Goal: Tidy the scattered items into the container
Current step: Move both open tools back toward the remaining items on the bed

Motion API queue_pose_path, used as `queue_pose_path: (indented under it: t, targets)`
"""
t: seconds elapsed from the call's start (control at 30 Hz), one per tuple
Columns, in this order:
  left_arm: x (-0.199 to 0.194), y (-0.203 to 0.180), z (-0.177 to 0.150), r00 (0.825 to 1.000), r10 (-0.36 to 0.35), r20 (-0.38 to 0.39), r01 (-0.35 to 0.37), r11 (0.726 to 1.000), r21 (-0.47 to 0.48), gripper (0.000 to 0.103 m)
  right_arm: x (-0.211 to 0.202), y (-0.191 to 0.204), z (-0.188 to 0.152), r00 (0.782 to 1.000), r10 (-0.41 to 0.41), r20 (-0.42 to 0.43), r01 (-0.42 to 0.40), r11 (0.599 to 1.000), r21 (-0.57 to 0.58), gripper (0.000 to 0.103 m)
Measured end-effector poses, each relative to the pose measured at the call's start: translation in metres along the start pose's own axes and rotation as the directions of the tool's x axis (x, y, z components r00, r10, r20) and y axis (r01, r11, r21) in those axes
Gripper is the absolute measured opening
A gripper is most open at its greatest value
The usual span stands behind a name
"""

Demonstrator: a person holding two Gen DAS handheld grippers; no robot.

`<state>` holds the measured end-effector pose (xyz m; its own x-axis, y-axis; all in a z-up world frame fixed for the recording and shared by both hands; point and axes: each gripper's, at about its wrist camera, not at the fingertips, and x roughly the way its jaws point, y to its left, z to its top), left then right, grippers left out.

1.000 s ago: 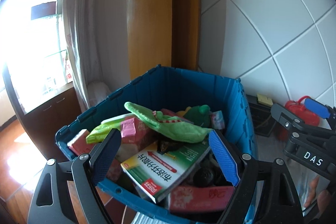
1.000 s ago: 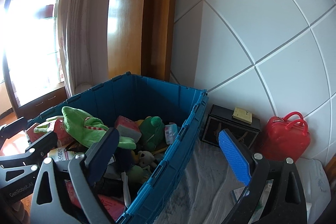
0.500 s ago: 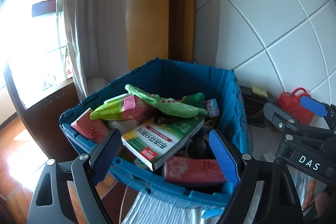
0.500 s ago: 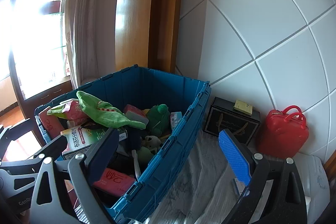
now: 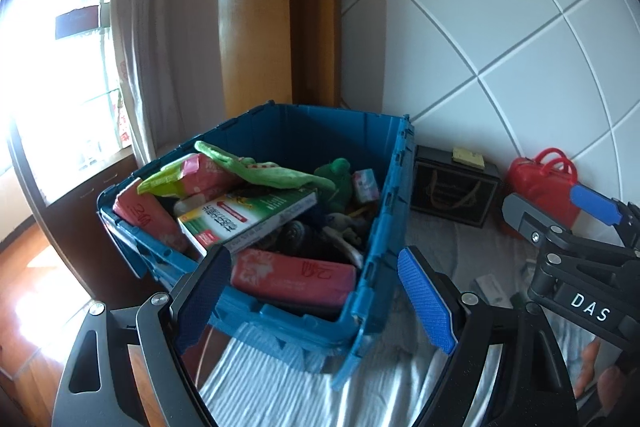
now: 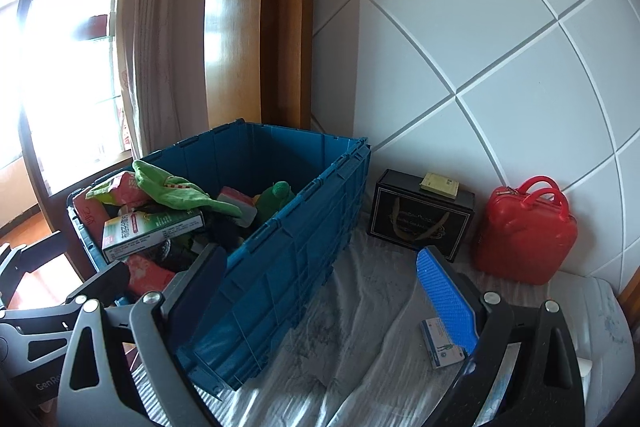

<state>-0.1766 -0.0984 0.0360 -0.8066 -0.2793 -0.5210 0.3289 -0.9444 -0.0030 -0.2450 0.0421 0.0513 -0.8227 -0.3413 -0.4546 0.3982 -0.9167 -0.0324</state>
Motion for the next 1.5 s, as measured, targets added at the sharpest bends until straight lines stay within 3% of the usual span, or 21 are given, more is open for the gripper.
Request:
queue_pose_path:
  t: [0.23,0.47,0.63,0.77,0.93,1.13,1.4,1.5]
  targets:
    - [-0.020,-0.062,-0.034,0.999,0.037,-0.037,-0.038,0.999,-0.038,0.086,-0.022,-0.069,-0.039,0.999,0.029,-0.025,-0.029,1.000,-0.003,0.097]
    - [-0.017,-0.122,-0.063,0.995,0.010,-0.097,-0.010,1.000,-0.005,0.086,-0.038,-0.137,-0.081,0.997,0.038,-0.062,-0.037,0.999,0.021,0.098]
    - [-0.008,-0.162,-0.079,0.990,-0.017,-0.140,0.023,0.999,0.046,0.086,-0.045,-0.189,-0.114,0.993,-0.015,-0.115,0.026,0.996,0.091,0.098]
    - [0.008,-0.194,-0.087,0.982,-0.078,-0.173,0.093,0.992,0.085,0.086,-0.048,-0.228,-0.141,0.983,-0.076,-0.170,0.102,0.983,0.150,0.098]
    - [0.027,-0.234,-0.096,0.961,-0.161,-0.224,0.193,0.972,0.130,0.086,-0.055,-0.273,-0.179,0.956,-0.158,-0.248,0.213,0.953,0.214,0.098]
    - [0.052,-0.281,-0.115,0.930,-0.206,-0.306,0.269,0.946,0.181,0.086,-0.065,-0.328,-0.225,0.906,-0.241,-0.348,0.345,0.897,0.277,0.098]
    - [0.085,-0.346,-0.143,0.900,-0.165,-0.404,0.255,0.950,0.180,0.086,-0.074,-0.418,-0.282,0.843,-0.275,-0.462,0.440,0.847,0.299,0.098]
    - [0.096,-0.372,-0.154,0.890,-0.137,-0.434,0.231,0.958,0.172,0.086,-0.068,-0.461,-0.294,0.833,-0.259,-0.489,0.438,0.848,0.297,0.098]
